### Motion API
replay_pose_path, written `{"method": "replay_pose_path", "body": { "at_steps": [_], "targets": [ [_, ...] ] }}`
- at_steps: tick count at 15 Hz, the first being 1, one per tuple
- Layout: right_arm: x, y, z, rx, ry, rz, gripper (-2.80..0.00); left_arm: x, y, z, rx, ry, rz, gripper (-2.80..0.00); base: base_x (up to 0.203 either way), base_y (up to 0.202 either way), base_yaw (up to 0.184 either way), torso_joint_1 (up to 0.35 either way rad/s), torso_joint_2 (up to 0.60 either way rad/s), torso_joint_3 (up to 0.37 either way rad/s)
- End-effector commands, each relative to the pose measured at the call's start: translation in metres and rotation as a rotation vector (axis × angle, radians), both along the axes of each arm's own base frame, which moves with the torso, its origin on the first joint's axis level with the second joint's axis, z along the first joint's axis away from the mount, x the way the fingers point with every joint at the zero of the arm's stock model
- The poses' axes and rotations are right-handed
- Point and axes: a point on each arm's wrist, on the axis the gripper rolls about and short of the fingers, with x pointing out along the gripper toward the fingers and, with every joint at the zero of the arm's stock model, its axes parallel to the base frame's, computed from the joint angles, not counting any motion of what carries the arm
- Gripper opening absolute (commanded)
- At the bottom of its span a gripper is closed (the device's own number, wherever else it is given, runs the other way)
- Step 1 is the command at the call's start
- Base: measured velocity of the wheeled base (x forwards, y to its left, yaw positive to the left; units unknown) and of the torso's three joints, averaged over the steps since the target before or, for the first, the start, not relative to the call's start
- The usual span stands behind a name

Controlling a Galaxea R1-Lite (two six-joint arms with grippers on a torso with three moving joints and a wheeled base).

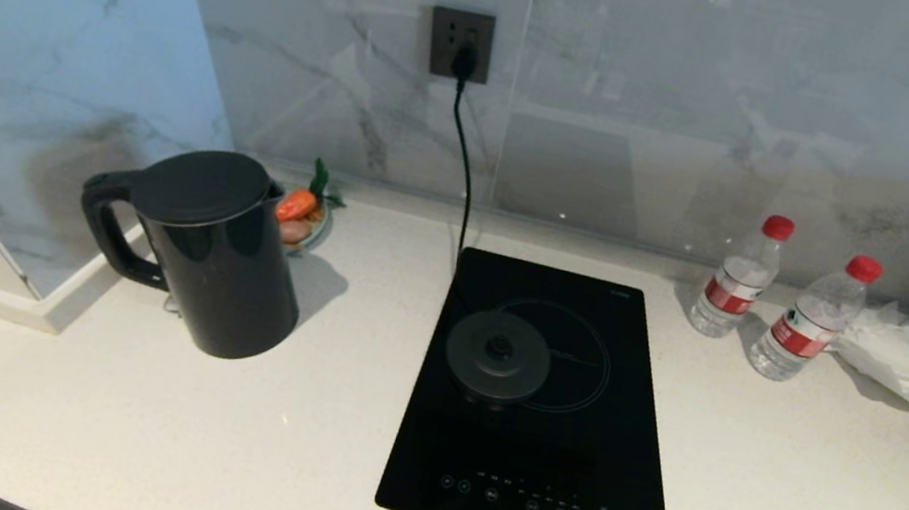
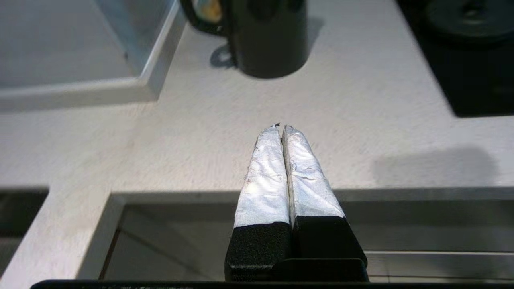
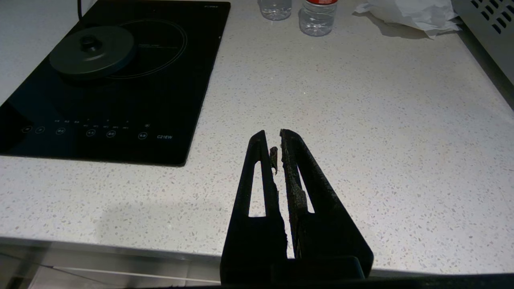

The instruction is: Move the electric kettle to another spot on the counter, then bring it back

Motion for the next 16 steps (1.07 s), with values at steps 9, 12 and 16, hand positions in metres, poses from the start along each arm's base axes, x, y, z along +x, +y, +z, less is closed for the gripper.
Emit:
{"method": "replay_pose_path", "body": {
  "at_steps": [9,12,16],
  "targets": [
    [0.0000,0.0000,-0.0001,0.000,0.000,0.000,-2.80,0.0026,0.0020,-0.0099,-0.157,0.032,0.085,-2.80,0.000,0.000,0.000,0.000,0.00,0.000],
    [0.0000,0.0000,0.0000,-0.001,0.000,0.000,-2.80,0.0025,0.0020,-0.0098,-0.158,0.030,0.085,-2.80,0.000,0.000,0.000,0.000,0.00,0.000],
    [0.0000,0.0000,-0.0001,0.000,0.000,0.000,-2.80,0.0026,0.0020,-0.0098,-0.158,0.031,0.085,-2.80,0.000,0.000,0.000,0.000,0.00,0.000]
  ]
}}
